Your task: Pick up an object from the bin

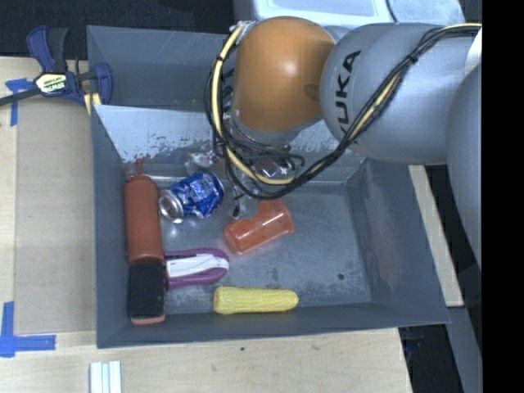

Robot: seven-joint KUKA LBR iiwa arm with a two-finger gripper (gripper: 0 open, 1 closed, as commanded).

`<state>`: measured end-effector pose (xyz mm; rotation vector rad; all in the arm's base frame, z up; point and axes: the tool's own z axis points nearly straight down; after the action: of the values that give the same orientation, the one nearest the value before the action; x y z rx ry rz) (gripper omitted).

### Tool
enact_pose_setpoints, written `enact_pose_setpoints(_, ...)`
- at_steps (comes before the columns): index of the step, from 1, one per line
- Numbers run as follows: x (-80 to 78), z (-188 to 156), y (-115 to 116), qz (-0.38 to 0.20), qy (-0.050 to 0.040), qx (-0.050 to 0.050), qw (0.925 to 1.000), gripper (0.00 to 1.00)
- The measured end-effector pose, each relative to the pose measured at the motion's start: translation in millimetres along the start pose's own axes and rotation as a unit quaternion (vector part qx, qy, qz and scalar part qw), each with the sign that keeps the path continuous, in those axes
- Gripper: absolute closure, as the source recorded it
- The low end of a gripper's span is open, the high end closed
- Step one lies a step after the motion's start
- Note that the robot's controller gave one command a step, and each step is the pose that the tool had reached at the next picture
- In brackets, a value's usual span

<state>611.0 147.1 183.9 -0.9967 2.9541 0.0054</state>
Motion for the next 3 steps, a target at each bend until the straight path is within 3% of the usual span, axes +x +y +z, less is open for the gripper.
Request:
enact_pose_setpoints(1,-5.3,21.8,-15.2,-0.188,-0.0009,0.003,0.9821,0.0)
enact_pose_setpoints(2,-10.7,23.1,-12.3,-0.116,-0.0028,0.002,0.9932,0.0)
enact_pose_setpoints(3,-7.4,54.1,-13.6,-0.281,0.0,0.001,0.9598,0.0)
